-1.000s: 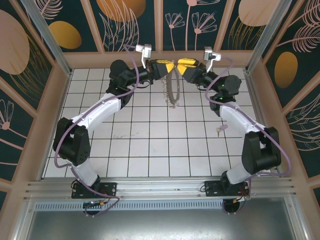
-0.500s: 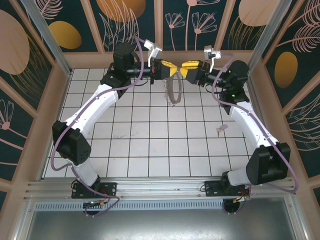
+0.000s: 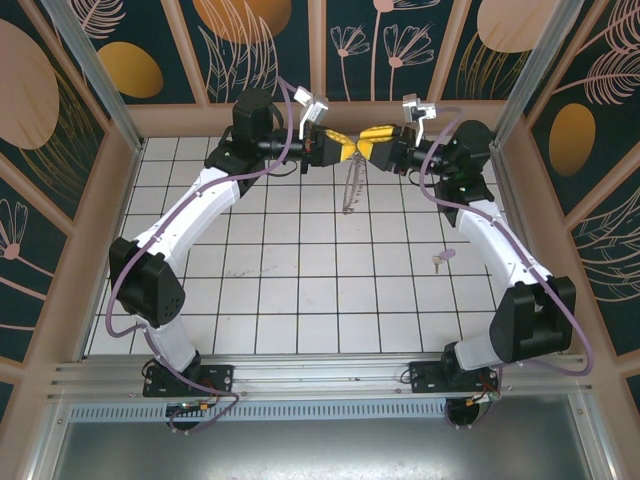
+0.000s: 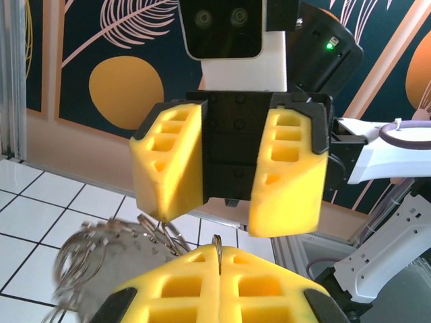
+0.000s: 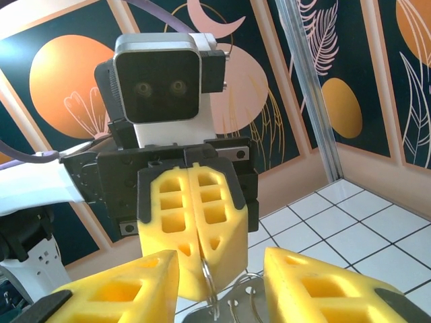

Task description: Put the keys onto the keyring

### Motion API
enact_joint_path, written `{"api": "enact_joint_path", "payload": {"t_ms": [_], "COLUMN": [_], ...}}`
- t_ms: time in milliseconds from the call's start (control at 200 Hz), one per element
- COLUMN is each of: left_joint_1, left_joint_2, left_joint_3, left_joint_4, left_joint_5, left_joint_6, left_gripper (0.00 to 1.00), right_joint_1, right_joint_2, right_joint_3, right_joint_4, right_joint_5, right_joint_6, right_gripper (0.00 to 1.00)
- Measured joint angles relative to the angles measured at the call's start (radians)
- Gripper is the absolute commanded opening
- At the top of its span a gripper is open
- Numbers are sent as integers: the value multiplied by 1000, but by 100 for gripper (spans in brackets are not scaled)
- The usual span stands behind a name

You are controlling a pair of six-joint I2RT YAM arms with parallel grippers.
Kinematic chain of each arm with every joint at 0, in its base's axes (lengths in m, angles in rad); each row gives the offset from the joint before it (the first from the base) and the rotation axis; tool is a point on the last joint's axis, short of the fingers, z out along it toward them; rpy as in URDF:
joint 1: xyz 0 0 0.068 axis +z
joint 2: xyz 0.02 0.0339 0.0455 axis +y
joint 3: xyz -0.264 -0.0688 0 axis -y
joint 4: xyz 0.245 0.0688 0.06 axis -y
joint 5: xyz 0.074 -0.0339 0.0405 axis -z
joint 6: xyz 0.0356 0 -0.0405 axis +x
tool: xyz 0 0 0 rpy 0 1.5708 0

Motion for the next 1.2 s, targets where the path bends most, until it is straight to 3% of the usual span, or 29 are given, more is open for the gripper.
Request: {"api": "enact_joint_path", "payload": {"t_ms": [175, 475, 636, 991, 1201], "left_joint_1": [0, 0, 0, 0, 1], "left_joint_2": [0, 0, 0, 2, 2], "left_joint_3": [0, 0, 0, 0, 0], "left_joint_4": [17, 34, 49, 63, 77], "left_joint_5": [11, 11, 6, 1, 7], "left_joint_6": [-16, -34, -40, -53, -54], "left_gripper": [0, 0, 0, 0, 0], "right_joint_1": [0, 2, 5, 10, 14], "right_joint_2": [11, 17, 17, 17, 24], "right_joint_3": [-14, -23, -39, -50, -50], "right_joint_4": [35, 79, 90, 121, 165], "right_joint_5": [-10, -26, -32, -29, -29], "right_joint_6": [24, 44, 44, 67, 98], "right_gripper": [26, 28, 12, 16, 8]}}
